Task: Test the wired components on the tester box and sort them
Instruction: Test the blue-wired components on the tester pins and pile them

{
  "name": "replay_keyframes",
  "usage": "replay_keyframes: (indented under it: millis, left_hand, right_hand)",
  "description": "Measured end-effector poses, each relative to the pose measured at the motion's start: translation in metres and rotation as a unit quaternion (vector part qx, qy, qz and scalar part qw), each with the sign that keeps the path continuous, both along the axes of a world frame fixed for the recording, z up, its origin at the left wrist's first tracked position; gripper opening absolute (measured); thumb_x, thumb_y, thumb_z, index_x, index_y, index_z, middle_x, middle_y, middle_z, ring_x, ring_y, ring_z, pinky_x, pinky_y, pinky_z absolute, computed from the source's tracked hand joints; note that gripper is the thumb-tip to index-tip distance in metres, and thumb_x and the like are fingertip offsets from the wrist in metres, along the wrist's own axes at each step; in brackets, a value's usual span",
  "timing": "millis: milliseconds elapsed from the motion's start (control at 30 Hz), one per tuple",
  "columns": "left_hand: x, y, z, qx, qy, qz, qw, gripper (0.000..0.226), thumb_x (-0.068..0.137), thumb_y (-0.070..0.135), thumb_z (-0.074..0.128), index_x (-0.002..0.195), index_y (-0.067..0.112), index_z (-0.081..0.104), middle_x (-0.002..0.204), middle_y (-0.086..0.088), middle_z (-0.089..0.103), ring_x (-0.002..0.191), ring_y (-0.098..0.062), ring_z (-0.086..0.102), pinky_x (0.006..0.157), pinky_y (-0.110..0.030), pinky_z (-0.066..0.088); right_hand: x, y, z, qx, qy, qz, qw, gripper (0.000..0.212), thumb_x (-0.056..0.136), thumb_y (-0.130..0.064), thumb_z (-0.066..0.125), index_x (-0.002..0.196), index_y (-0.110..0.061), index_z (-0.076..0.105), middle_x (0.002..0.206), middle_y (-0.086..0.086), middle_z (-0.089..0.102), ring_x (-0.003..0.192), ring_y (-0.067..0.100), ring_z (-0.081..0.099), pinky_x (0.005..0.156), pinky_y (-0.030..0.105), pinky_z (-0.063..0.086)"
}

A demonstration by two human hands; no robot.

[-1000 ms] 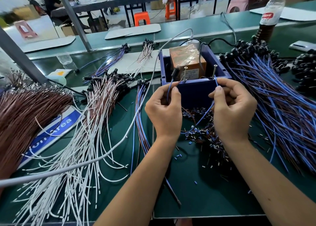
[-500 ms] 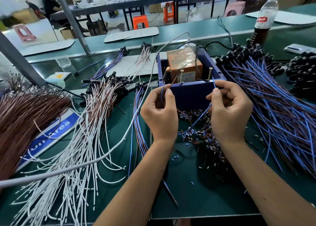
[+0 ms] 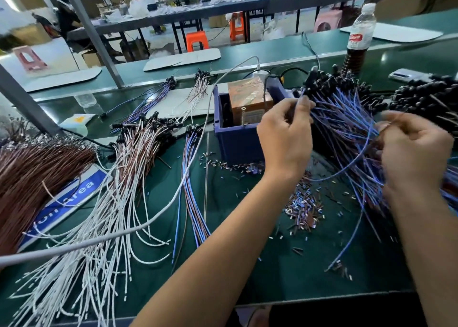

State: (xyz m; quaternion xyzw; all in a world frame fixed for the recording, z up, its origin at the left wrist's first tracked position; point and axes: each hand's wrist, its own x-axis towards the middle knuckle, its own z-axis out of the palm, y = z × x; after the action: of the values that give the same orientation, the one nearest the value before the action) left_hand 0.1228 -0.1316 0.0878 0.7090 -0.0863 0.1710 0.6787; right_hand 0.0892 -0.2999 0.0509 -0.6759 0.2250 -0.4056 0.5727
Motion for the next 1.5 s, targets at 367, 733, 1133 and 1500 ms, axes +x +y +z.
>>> replay_keyframes:
  millis: [367, 733, 1133, 1500]
  left_hand:
    - [0.009, -0.09, 0.054, 0.017, 0.114, -0.192, 0.975, 0.028, 0.103, 0.03, 0.062, 0.096, 0.01, 0.081, 0.085, 0.0, 0.075, 0.07, -0.011, 0.061, 0.068, -0.03, 0.05]
    - [0.014, -0.11, 0.095, -0.29, 0.239, -0.34, 0.862, 0.023, 0.103, 0.014, 0.06, 0.085, 0.001, 0.064, 0.075, -0.006, 0.052, 0.056, -0.007, 0.048, 0.046, -0.012, 0.05]
    - [0.071, -0.115, 0.074, -0.189, 0.22, -0.164, 0.943, 0.017, 0.096, 0.005, 0.07, 0.103, -0.009, 0.063, 0.059, -0.008, 0.065, 0.041, -0.01, 0.06, 0.042, -0.019, 0.05]
    - [0.089, -0.111, 0.018, 0.115, 0.217, -0.074, 0.967, 0.022, 0.081, -0.002, 0.057, 0.072, 0.014, 0.044, 0.081, -0.009, 0.048, 0.076, -0.023, 0.044, 0.063, -0.036, 0.045]
  right_hand:
    - [-0.05, -0.017, 0.037, -0.309, 0.109, 0.135, 0.935, 0.042, 0.101, -0.052, 0.051, 0.136, -0.029, 0.059, 0.104, -0.014, 0.07, 0.093, -0.002, 0.065, 0.083, 0.024, 0.049]
    - [-0.059, -0.044, 0.066, -0.028, 0.017, 0.234, 0.972, 0.058, 0.095, -0.062, 0.045, 0.114, -0.012, 0.067, 0.093, 0.002, 0.068, 0.081, 0.01, 0.062, 0.075, 0.029, 0.054]
    - [-0.06, -0.068, 0.069, -0.124, 0.075, 0.166, 0.975, 0.03, 0.11, -0.032, 0.049, 0.099, -0.021, 0.074, 0.058, 0.001, 0.062, 0.044, 0.013, 0.046, 0.045, 0.027, 0.038]
    - [-0.017, -0.027, -0.012, -0.428, 0.505, 0.111, 0.742, 0.109, 0.091, -0.083, 0.021, 0.163, -0.007, -0.01, 0.173, 0.014, 0.005, 0.16, 0.029, 0.003, 0.125, 0.06, 0.001]
